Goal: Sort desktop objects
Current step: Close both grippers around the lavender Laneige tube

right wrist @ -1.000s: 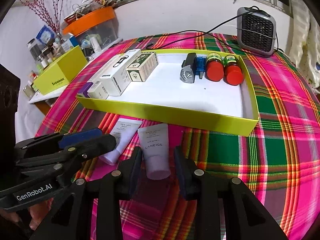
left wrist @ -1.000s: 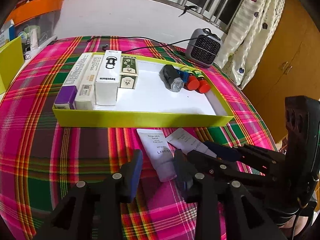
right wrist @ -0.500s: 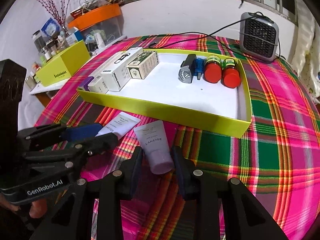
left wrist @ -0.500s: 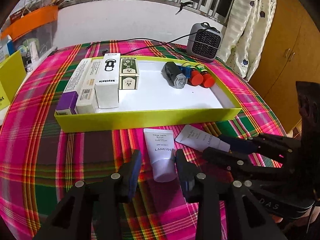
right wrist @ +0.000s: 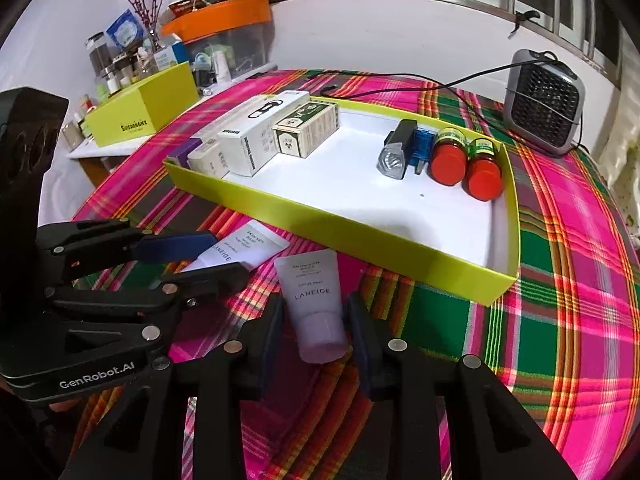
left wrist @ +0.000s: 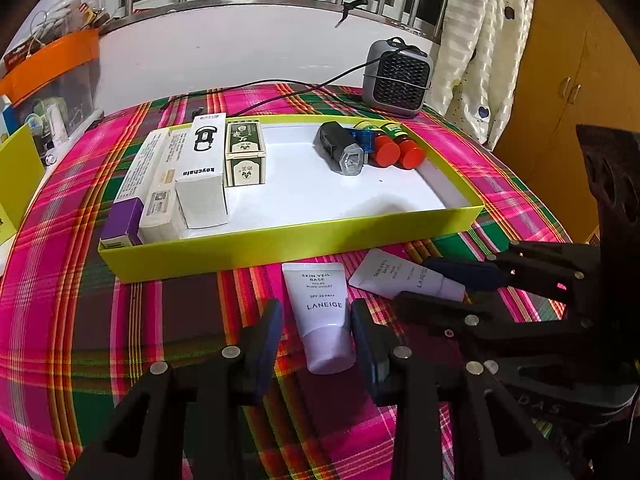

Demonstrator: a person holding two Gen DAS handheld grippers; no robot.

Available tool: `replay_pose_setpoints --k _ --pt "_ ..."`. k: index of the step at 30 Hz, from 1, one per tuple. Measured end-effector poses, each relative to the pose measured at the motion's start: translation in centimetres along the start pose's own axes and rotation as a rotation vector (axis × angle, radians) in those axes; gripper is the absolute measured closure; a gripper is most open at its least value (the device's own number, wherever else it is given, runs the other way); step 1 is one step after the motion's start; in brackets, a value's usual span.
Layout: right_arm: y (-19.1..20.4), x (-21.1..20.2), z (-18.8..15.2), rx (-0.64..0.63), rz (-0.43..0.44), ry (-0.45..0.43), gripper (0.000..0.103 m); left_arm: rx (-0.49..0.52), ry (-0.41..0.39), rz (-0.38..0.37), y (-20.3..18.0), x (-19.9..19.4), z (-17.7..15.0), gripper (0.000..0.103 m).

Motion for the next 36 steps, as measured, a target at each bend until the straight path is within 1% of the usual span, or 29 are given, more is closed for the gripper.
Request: replay_pose_setpoints --k 7,9,12,15,23,30,36 --pt "0.08 0.17 0.02 0.005 0.008 0.003 0.07 0.037 -0.009 0.012 -0.16 -0.13 -0.17 0.069" --pt "0.09 0.01 -0.1 0.006 0.008 0.003 0.071 0.034 -0.011 0.02 0.01 -0.21 -0.18 0.072" --pt "0.03 -0.26 -0.24 0.014 0.009 0.002 0.073 0.022 -0.014 0.016 0.24 -0.33 -0.18 0.073" --pt "0.0 -0.45 -0.37 0.017 0.008 0.002 0.074 0.03 -0.013 0.015 0.21 -0.41 -0.25 0.073" --pt "0.23 -0.27 -0.26 -0.021 0.003 0.004 0.073 0.066 -0.007 0.013 -0.11 -0.07 -0.09 0.072" --pt "0.31 0.13 -0.06 -0.041 0.003 0.007 0.071 0.071 -0.002 -0.003 -0.18 0.13 0.01 0.072" --pt "0.26 0.21 -0.12 -0.025 0.015 0.013 0.071 0.116 0.004 0.022 -0.53 0.35 -0.07 0.071"
Point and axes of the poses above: each gripper's, at about its wrist camera, not at the fingertips, and x roughly the way its jaws point, y to its left, z to its top, the point moved 9 cm from there along x, roughly the way its jaws point, and after that the axes turned 15 degrees about -y, right-handed, at the moved point
